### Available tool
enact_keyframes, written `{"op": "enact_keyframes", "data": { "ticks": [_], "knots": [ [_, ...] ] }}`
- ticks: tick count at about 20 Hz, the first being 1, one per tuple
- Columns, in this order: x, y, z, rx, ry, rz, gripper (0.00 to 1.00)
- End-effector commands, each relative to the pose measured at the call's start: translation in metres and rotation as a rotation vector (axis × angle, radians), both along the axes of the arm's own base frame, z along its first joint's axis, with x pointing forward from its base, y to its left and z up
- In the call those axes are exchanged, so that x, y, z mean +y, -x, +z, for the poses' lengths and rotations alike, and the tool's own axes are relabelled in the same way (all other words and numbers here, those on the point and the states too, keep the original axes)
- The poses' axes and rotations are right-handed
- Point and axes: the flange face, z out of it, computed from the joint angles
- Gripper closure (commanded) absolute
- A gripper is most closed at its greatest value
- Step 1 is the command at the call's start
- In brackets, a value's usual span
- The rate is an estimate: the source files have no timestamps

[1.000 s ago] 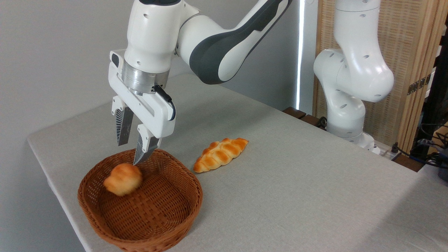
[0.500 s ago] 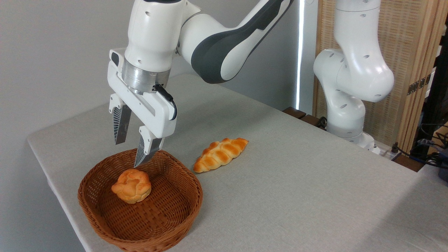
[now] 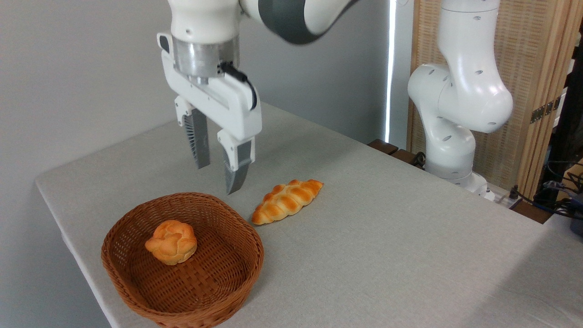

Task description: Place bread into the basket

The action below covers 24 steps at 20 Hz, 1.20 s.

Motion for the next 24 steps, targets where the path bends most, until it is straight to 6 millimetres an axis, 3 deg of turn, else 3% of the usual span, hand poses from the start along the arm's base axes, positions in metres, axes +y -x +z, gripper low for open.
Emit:
{"op": "enact_keyframes", "data": {
  "ticks": [1,4,8,9,13,24],
  "knots": [
    [0.010,0.002,0.031,0.046,-0.076,0.017,0.00],
    [0.010,0.001,0.040,0.057,-0.076,0.103,0.00],
    [-0.008,-0.004,0.029,0.076,-0.082,0.086,0.00],
    [0.000,-0.005,0.029,0.073,-0.083,0.095,0.00],
    [-0.007,-0.005,0.029,0.066,-0.087,0.081,0.00],
    [-0.001,0.001,0.034,0.032,-0.120,0.044,0.00]
  ]
}}
